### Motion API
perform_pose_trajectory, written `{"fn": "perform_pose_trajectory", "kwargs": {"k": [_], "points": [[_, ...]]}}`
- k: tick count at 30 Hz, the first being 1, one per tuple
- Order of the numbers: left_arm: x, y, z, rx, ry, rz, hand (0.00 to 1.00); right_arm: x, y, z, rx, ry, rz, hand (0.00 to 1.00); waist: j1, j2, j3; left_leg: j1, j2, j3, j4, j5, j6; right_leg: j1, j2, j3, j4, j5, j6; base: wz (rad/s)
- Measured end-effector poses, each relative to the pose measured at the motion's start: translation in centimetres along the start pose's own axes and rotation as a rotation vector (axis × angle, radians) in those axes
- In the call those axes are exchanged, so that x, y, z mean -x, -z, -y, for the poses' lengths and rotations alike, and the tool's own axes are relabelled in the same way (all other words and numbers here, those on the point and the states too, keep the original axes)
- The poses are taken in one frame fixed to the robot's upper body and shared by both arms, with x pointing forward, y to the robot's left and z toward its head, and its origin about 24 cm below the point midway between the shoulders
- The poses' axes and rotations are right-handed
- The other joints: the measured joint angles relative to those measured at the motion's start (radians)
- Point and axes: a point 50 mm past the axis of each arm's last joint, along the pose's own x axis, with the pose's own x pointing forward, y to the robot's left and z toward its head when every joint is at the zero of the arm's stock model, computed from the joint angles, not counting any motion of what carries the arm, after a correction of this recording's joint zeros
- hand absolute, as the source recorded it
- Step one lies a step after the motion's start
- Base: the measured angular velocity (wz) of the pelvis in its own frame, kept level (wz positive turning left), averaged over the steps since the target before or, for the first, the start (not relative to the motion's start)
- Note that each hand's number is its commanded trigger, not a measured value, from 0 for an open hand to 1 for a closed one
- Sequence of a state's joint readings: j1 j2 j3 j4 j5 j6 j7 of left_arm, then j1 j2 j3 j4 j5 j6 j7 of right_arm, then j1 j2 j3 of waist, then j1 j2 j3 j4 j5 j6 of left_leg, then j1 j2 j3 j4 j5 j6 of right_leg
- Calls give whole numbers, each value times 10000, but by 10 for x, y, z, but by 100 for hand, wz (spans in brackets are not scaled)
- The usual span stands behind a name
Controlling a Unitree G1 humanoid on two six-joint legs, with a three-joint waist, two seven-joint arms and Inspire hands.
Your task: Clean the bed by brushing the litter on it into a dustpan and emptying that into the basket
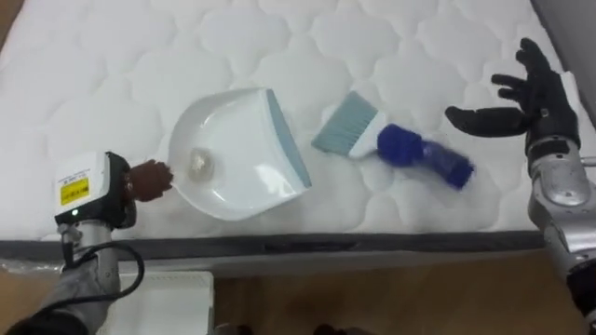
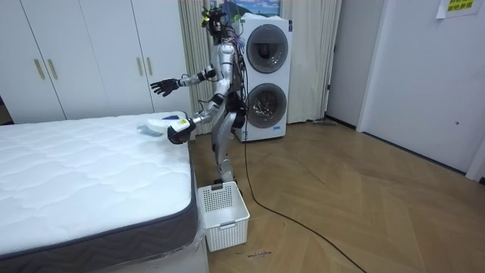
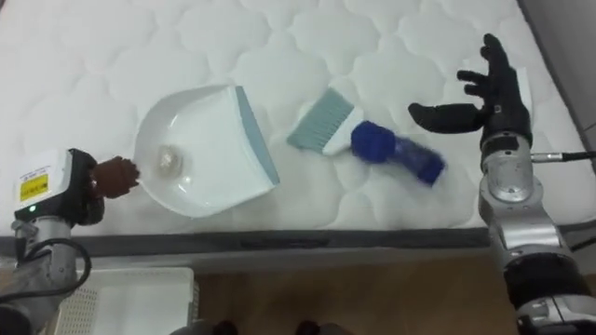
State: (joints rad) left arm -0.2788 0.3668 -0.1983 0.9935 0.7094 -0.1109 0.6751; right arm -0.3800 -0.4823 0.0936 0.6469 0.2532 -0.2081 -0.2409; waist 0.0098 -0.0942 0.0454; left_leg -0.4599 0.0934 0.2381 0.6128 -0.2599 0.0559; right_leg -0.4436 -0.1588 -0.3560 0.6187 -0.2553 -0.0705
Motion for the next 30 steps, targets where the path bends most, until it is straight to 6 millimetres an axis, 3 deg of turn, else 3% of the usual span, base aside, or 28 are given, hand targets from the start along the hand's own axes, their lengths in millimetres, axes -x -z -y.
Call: {"fn": "perform_pose_trajectory", "kwargs": {"k": [3, 6, 12, 15, 20, 25, 30], "points": [[11, 4, 9, 43, 336, -128, 100, 1, 1, -1, -21, -19, -35, 0, 16, -27, -75, 262, 7, -27, -198, 27, -48, 295, 96, -30, -261, 26, 22, 0], [15, 6, 12, 58, 502, -183, 100, 6, 5, 0, 179, -41, -14, 0, 247, -75, -159, 554, 63, -48, -344, 50, -97, 683, 247, -44, -606, 48, 52, 0], [25, 12, 5, 682, -14, -385, 100, 14, -11, 0, 181, 302, 1017, 0, 519, -37, -211, 1084, 136, -34, -589, 5, -195, 1396, 440, -140, -1126, 74, 117, 2], [27, 9, 8, 1094, 8, -469, 100, 14, -19, -1, 45, 542, 1376, 0, 489, 13, -237, 1220, 148, 19, -597, 5, -193, 1754, 357, -539, -1196, 32, 145, 36], [29, 8, 8, 1448, 71, -580, 100, 14, -29, 1, -78, 714, 1787, 0, 238, 93, -276, 1505, 96, 132, -668, 18, -149, 2561, 66, -1425, -1178, -400, 353, 62], [31, 0, 2, 1837, -268, -117, 100, 14, -43, -1, -403, 646, 2358, 0, 385, 247, -331, 1846, -52, 122, -907, 50, -92, 3005, 22, -1427, -1264, -510, 466, 33], [37, 1, 5, 2096, -5, -198, 100, 15, -47, -1, -434, 591, 2501, 0, 481, 326, -399, 2434, -352, -162, -1250, 70, -75, 3861, -107, -1820, -1541, -602, 639, 29]]}}
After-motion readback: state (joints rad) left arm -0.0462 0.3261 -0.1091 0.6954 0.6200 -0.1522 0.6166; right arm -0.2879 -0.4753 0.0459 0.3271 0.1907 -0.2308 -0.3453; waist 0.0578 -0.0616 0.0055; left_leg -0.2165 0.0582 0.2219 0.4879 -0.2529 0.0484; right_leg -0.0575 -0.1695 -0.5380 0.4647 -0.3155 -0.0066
